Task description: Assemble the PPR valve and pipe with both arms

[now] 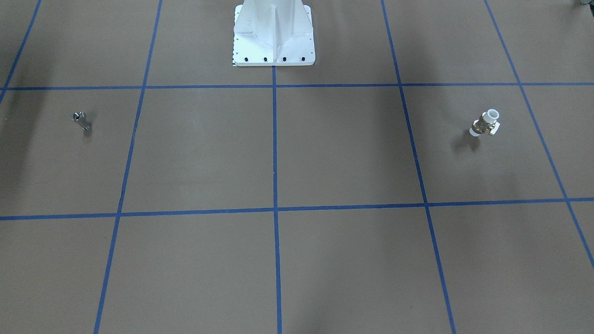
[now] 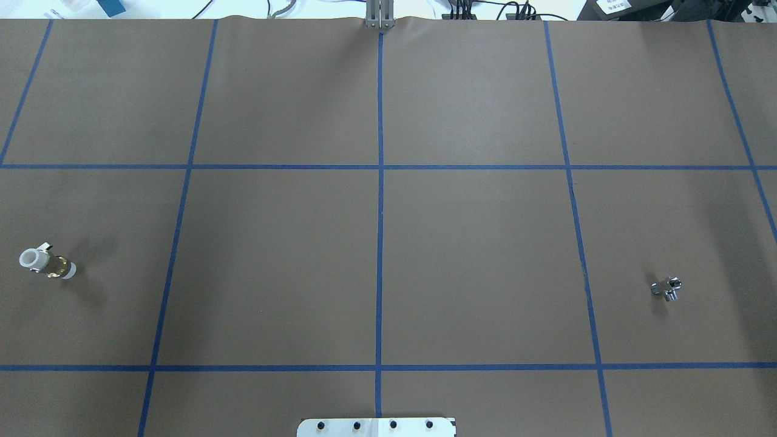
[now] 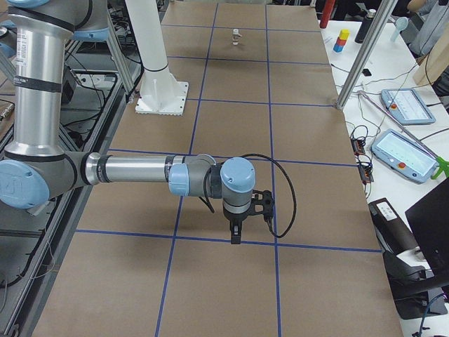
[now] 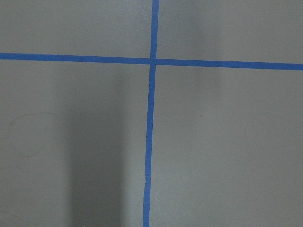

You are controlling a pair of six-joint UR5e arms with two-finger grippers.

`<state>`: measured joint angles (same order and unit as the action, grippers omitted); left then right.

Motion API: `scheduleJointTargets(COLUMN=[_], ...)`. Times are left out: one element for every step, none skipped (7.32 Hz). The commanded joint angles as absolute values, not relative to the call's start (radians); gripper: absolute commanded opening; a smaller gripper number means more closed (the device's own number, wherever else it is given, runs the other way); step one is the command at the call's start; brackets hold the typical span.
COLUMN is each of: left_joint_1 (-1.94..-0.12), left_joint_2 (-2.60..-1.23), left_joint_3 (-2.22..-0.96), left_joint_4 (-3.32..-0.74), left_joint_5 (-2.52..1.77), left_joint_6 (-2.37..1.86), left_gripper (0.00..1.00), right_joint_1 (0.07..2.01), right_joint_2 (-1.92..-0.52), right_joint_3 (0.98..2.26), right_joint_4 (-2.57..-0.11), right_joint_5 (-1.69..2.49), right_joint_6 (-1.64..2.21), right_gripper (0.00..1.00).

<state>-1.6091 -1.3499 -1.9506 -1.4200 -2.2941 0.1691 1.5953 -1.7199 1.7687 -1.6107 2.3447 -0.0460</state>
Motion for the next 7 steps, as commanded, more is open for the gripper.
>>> scheduleJointTargets(left_joint_1=[-1.608,-1.608,-1.605,-1.602,-1.6,-1.577,-1.53], left_joint_2=[-1.356,-1.377,-1.397,-1.41,-1.41,-1.426,-1.448], left_joint_3=[-1.954,-1.956,-1.951,-1.95,-1.945,-1.945,-1.931], left_joint_4=[-1.42,-1.431,-1.462,-1.492,-1.499,-1.543,-1.572], left_joint_5=[-2.293,-2.292,-2.292,-2.293,-2.295,-2.295,-2.296], left_joint_6=[0.172,0.173,0.173,0.173,0.172,0.172,0.161], left_gripper=[1.0,1.0,1.0,1.0,1.0,1.0,1.0], right_joint_1=[1.595,1.595,1.595,1.595,1.595,1.595,1.594], right_joint_2=[-1.721,-1.72,-1.721,-1.721,-1.72,-1.72,-1.72], right_joint_3=[1.769,1.767,1.767,1.767,1.767,1.767,1.767], right_joint_4=[-1.609,-1.609,-1.609,-1.609,-1.609,-1.608,-1.609], right_joint_5=[2.345,2.344,2.347,2.345,2.352,2.353,2.353], right_joint_6=[-0.046,-0.046,-0.046,-0.046,-0.045,-0.044,-0.044], right_gripper=[1.0,1.0,1.0,1.0,1.0,1.0,1.0])
